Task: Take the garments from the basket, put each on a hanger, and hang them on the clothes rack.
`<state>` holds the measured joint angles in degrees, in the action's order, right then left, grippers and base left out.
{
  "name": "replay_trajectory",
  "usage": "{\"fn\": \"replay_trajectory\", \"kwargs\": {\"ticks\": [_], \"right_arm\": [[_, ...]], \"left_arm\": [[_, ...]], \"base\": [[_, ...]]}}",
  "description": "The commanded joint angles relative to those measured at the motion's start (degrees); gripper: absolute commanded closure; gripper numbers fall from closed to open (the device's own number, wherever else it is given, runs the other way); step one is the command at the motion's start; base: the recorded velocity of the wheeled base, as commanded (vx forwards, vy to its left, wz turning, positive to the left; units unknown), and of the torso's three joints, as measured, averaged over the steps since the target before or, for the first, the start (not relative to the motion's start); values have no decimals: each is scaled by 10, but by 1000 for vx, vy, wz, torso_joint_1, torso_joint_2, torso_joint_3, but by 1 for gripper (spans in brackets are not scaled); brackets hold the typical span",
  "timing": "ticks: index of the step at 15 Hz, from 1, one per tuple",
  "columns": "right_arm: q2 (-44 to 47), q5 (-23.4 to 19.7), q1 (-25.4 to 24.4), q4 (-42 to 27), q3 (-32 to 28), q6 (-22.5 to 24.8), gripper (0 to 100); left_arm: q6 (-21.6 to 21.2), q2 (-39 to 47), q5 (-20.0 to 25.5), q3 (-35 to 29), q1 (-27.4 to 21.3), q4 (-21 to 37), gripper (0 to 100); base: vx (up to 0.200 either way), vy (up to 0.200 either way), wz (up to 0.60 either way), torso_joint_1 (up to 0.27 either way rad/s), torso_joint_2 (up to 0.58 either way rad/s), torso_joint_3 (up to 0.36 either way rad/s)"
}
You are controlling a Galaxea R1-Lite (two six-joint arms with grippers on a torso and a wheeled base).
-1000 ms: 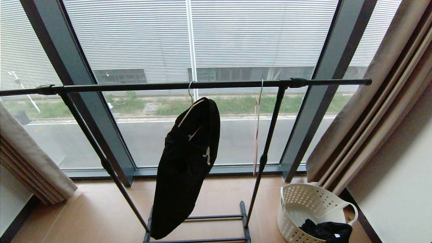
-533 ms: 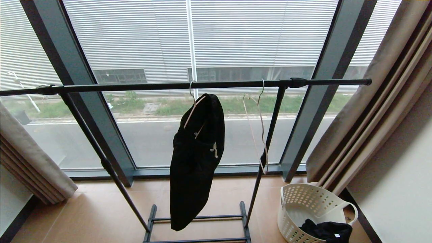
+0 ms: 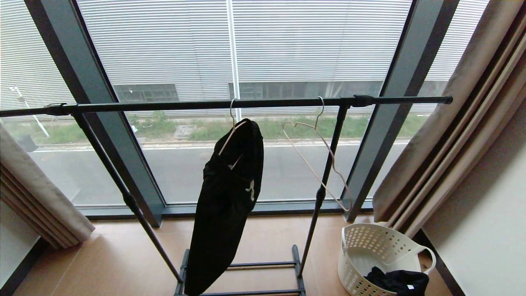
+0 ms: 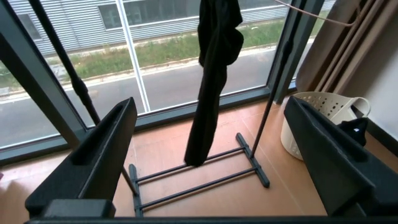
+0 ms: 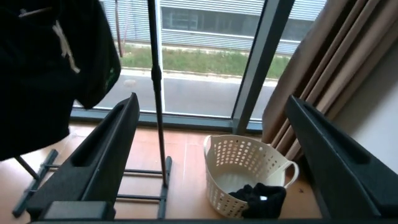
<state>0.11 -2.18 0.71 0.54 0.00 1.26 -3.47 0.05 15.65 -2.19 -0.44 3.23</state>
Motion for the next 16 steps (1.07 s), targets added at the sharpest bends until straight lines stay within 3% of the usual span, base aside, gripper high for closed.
{"fn": "replay_trajectory", "kwargs": {"ticks": [1, 5, 9, 14, 16], "right_arm": [[1, -1, 0, 0, 0, 3, 0], [1, -2, 0, 0, 0, 6, 0], [1, -3, 0, 0, 0, 9, 0], [1, -3, 0, -1, 0, 9, 0], [1, -4, 0, -1, 0, 9, 0]], "left_arm": [[0, 1, 0, 0, 0, 0, 0], [4, 1, 0, 0, 0, 0, 0], [5, 0, 0, 0, 0, 0, 0], [0, 1, 0, 0, 0, 1, 0], [-7, 0, 0, 0, 0, 1, 0]], "base": [[0, 0, 0, 0, 0, 0], [0, -200, 0, -2, 0, -1], [0, 0, 0, 0, 0, 0], [0, 0, 0, -140, 328, 170], [0, -200, 0, -80, 198, 110]]}}
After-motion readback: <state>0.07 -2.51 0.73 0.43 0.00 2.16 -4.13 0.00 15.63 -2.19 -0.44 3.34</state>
